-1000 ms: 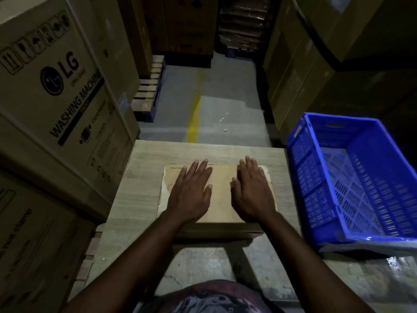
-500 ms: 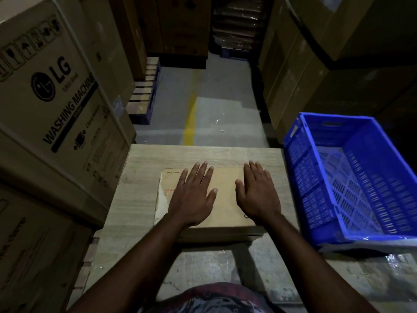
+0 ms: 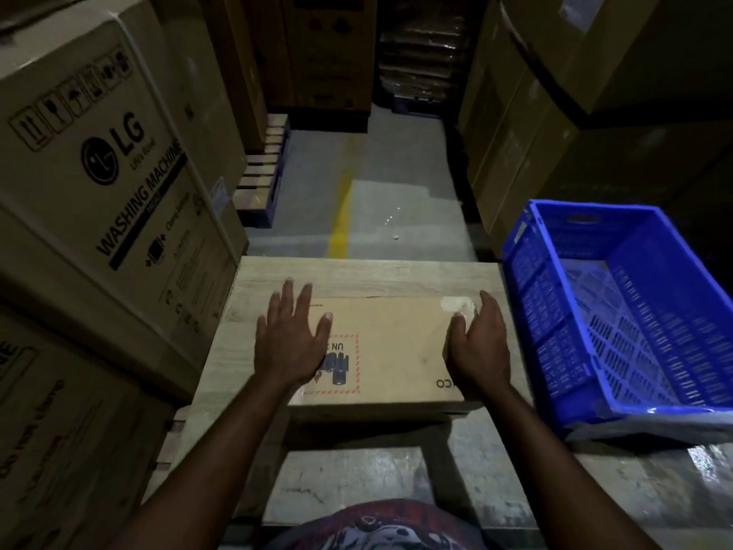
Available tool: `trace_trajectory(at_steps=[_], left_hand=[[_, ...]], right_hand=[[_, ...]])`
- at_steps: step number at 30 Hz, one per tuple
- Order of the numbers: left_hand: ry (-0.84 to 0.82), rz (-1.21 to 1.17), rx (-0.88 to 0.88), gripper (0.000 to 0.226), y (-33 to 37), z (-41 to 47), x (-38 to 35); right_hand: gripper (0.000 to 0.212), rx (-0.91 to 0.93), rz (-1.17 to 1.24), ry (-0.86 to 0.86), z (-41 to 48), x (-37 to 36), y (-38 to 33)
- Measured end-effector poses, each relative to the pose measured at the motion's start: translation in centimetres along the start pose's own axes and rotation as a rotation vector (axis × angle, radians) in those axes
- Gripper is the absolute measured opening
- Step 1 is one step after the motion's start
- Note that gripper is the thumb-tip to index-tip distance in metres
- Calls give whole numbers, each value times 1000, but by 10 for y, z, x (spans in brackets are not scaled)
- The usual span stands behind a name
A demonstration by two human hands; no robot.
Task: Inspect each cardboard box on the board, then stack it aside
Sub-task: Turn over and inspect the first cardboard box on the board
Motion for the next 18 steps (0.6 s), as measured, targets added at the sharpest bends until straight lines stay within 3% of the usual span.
trace_trajectory(at_steps=[3, 5, 7, 15, 18], left_hand=[[43, -326, 275, 74, -23, -19, -4], [46, -354, 363, 71, -28, -28, -6], [93, -362, 348, 59, -27, -32, 2], [248, -499, 310, 42, -15, -45, 32], [236, -505, 325, 32, -14, -50, 31]], right_hand=[[58, -85, 27, -67, -3, -1, 11], [47, -142, 29, -146, -5, -3, 18], [36, -154, 55, -173, -8, -1, 18], [29, -151, 186, -68, -19, 19, 19], [23, -162, 221, -40, -23, 19, 28]])
Point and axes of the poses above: each hand's wrist, its own z-axis towards the middle knuckle, its own x-axis out of the back of the hand, y = z × x, the point moved 10 cm from there along z, towards the middle knuckle, and after that the axes turned 9 degrees about -x, right-handed, at the moved point
